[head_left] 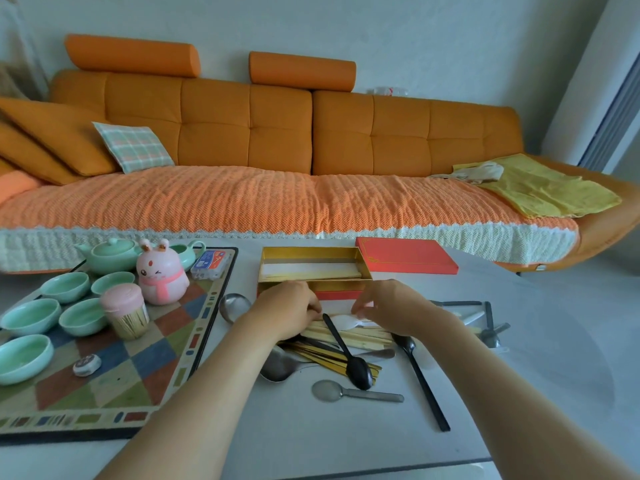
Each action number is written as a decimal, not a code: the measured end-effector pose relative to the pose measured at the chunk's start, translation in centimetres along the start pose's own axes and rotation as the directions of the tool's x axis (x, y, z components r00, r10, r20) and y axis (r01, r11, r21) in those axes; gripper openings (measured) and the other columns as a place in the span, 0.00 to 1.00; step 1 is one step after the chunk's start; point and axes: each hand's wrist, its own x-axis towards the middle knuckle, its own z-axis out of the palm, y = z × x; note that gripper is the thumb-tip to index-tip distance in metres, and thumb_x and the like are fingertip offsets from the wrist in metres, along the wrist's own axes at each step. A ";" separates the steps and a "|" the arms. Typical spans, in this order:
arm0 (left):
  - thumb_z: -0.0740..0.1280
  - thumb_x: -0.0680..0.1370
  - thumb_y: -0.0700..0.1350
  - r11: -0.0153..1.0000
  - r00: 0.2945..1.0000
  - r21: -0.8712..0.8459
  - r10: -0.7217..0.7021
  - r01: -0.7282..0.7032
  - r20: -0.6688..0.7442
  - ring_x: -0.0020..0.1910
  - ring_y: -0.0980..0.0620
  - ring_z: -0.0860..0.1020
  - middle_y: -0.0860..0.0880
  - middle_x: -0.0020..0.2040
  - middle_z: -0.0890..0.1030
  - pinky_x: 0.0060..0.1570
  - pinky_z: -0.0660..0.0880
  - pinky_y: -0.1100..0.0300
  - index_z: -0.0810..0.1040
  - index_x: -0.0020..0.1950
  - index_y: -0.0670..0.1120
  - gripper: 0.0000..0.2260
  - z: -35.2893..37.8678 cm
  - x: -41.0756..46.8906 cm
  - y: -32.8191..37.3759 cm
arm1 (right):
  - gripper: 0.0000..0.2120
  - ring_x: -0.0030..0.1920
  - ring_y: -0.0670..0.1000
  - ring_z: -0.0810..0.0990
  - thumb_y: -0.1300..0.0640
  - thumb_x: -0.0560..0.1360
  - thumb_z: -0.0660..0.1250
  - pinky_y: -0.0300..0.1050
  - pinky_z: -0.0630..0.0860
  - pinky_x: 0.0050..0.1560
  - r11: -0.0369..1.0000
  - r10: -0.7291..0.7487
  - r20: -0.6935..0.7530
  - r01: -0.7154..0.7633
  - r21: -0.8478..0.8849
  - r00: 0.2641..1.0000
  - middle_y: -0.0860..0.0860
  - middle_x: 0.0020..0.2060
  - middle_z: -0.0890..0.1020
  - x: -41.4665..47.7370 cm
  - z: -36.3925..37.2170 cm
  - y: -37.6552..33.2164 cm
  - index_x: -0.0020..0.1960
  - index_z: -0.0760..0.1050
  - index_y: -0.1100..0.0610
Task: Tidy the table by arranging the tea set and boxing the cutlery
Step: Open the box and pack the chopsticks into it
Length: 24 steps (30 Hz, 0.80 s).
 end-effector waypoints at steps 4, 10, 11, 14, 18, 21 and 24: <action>0.66 0.79 0.48 1.000 1.000 -0.020 -0.004 0.003 -0.013 0.47 0.56 0.73 0.56 0.51 0.75 0.43 0.68 0.62 0.83 0.53 0.53 0.06 0.0 -0.1 0.1 | 0.08 0.48 0.43 0.75 0.52 0.79 0.65 0.38 0.70 0.48 1.000 0.007 0.008 -0.007 0.022 1.000 0.42 0.54 0.80 -0.1 0.1 -0.3 0.52 0.83 0.46; 0.64 0.80 0.47 1.000 0.997 0.007 -0.012 0.013 -0.076 0.45 0.54 0.76 0.55 0.51 0.79 0.37 0.68 0.61 0.78 0.53 0.53 0.04 0.4 -0.1 0.0 | 0.10 0.54 0.46 0.78 0.51 0.80 0.62 0.42 0.75 0.54 1.000 0.003 -0.023 -0.004 -0.009 1.000 0.44 0.55 0.80 0.2 0.6 -1.0 0.55 0.81 0.47; 0.63 0.81 0.46 1.000 0.994 -0.009 -0.017 0.016 -0.109 0.46 0.54 0.76 0.55 0.53 0.79 0.39 0.70 0.60 0.77 0.53 0.53 0.05 0.3 -0.1 -0.1 | 0.11 0.54 0.47 0.78 0.52 0.81 0.60 0.42 0.75 0.54 1.000 0.002 -0.046 -0.002 0.005 0.999 0.45 0.56 0.80 0.2 0.7 -1.0 0.57 0.80 0.48; 0.64 0.81 0.45 0.997 0.969 -0.081 -0.027 0.007 -0.244 0.49 0.53 0.77 0.55 0.53 0.80 0.46 0.73 0.58 0.78 0.53 0.51 0.04 -0.3 0.3 -0.6 | 0.12 0.48 0.49 0.78 0.56 0.82 0.60 0.41 0.74 0.46 0.998 -0.023 -0.135 0.031 0.059 0.991 0.47 0.51 0.80 0.4 0.3 -1.0 0.59 0.80 0.51; 0.66 0.80 0.44 0.997 0.905 -0.072 -0.005 -0.029 -0.426 0.47 0.55 0.77 0.55 0.49 0.81 0.46 0.72 0.59 0.80 0.51 0.50 0.04 -1.4 0.5 -1.7 | 0.12 0.47 0.51 0.79 0.63 0.80 0.62 0.43 0.76 0.48 0.985 -0.090 -0.351 0.136 0.106 0.932 0.50 0.50 0.81 1.2 -0.1 -0.8 0.57 0.82 0.56; 0.67 0.79 0.42 1.000 0.871 -0.010 -0.001 -0.005 -0.491 0.51 0.51 0.77 0.54 0.50 0.82 0.51 0.75 0.53 0.81 0.53 0.49 0.05 -2.0 0.5 -2.8 | 0.11 0.49 0.54 0.81 0.65 0.79 0.64 0.44 0.76 0.50 0.985 -0.075 -0.463 0.137 0.103 0.883 0.52 0.50 0.83 2.3 -0.1 -0.5 0.56 0.83 0.58; 0.66 0.79 0.41 0.998 0.891 0.019 -0.042 0.057 -0.453 0.56 0.49 0.76 0.53 0.56 0.81 0.55 0.72 0.53 0.80 0.59 0.50 0.10 -2.0 0.3 -3.9 | 0.13 0.51 0.57 0.80 0.66 0.79 0.62 0.48 0.77 0.50 0.992 0.006 -0.474 0.053 0.111 0.881 0.54 0.50 0.82 3.7 0.2 -0.5 0.57 0.83 0.57</action>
